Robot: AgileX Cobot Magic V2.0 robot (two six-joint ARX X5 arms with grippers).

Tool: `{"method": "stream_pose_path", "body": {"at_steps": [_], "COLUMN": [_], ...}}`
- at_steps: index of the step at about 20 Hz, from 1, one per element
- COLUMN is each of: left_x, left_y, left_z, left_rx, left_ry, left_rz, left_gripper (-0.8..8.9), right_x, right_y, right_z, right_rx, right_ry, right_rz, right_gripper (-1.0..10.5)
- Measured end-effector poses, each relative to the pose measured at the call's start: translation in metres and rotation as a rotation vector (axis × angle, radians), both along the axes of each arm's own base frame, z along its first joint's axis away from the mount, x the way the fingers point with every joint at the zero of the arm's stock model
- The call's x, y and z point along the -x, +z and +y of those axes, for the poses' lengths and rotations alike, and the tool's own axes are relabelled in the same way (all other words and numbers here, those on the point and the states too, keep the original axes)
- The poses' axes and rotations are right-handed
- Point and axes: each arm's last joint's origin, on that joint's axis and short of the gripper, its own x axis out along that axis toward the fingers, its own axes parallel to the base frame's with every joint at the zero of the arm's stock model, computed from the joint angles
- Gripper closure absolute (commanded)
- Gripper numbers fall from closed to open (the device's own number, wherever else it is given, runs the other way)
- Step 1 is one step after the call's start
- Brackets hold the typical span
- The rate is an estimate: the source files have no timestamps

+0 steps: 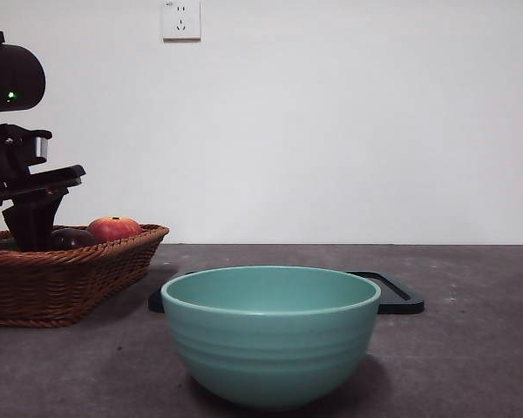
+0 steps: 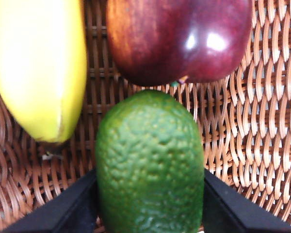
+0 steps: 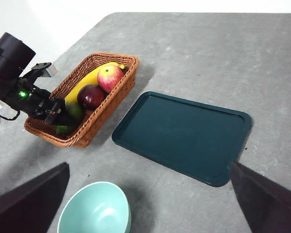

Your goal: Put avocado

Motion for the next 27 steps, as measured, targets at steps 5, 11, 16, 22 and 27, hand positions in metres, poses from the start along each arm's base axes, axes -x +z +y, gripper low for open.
{"method": "stream_pose_path", "body": {"at_steps": [5, 11, 16, 22, 27], "left_x": [0.002, 0.015, 0.055, 0.093, 0.108], "left_y": [0.003, 0.052, 0.09, 0.112, 0.106], "left_z": [0.0, 0.002, -0.01, -0.055, -0.102], "left_rx": [-0.004, 0.009, 0.059, 0.253, 0.282], "left_ry": [0.0, 0.0, -0.089, -0.38, -0.579], "left_rz": [0.025, -0.056, -0.108, -0.139, -0.128], "left_gripper": [5.93, 5.93, 5.93, 5.93, 5.93], "right_x": [0.0, 0.0, 0.0, 0.0, 0.0], "right_y": [0.0, 0.0, 0.0, 0.0, 0.0], "right_z": [0.0, 0.0, 0.0, 0.0, 0.0], "right_rx": [0.0, 0.0, 0.0, 0.0, 0.0], "right_ry": [0.0, 0.0, 0.0, 0.0, 0.0], "right_rz": [0.0, 0.0, 0.0, 0.0, 0.0], "right_gripper": [3.9, 3.9, 3.9, 3.9, 3.9]}}
